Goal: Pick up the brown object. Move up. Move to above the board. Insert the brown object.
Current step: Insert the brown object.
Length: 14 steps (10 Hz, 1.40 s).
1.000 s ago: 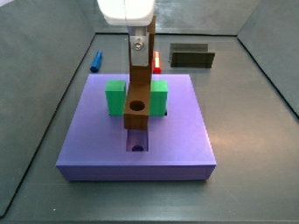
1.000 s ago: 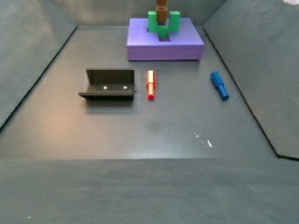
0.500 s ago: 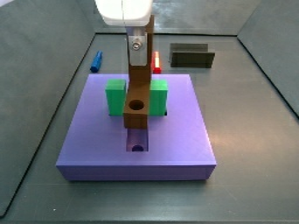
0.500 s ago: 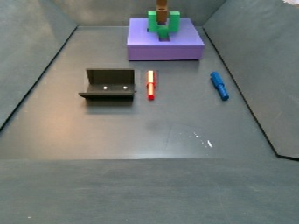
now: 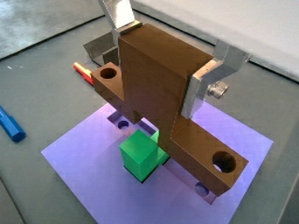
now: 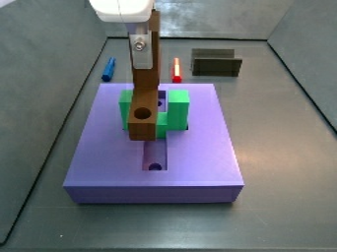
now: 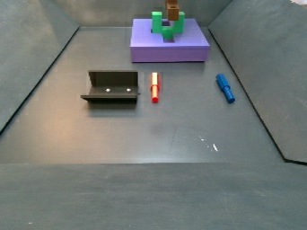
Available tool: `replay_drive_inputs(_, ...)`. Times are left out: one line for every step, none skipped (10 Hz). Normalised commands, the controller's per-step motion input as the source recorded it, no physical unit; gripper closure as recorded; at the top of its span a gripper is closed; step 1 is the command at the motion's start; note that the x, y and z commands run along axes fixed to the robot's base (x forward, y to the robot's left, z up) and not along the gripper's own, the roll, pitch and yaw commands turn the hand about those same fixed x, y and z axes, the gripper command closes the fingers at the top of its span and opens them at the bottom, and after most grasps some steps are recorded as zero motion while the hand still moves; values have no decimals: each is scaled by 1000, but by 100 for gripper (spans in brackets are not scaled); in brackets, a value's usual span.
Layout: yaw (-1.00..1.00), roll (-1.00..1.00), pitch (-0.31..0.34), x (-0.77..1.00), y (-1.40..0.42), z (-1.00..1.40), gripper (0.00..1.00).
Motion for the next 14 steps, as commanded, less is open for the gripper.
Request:
replay_drive_inputs(129,-71,10,174,0,0,100)
replay_drive_inputs(103,-107,4,143,0,0,100)
replay_drive_inputs(86,-146,0,117,0,0,100)
replay_drive_inputs(103,-183,0,0,0,-40,100)
replay_drive_inputs(11,-186,0,0,-11,-69,100)
replay_drive_inputs(0,-146,0,0,-23,-157,100)
replay_drive_inputs(0,-129,0,20,0,-160,100)
replay_drive_inputs(0,-119,17,163,0,-89,100)
replay_drive_inputs(-26,-57,43,226,0,-60,100)
replay_drive_inputs(-17,-30,33,166,9,-177,100)
replay_drive_inputs(-86,-29,27,66,0,-183,100)
replay_drive_inputs(-86,-49,26,120,0,-209,100)
replay_drive_inputs(-89,-9,13,26,0,-260,100)
replay_drive_inputs(-126,-3,20,0,0,-229,100)
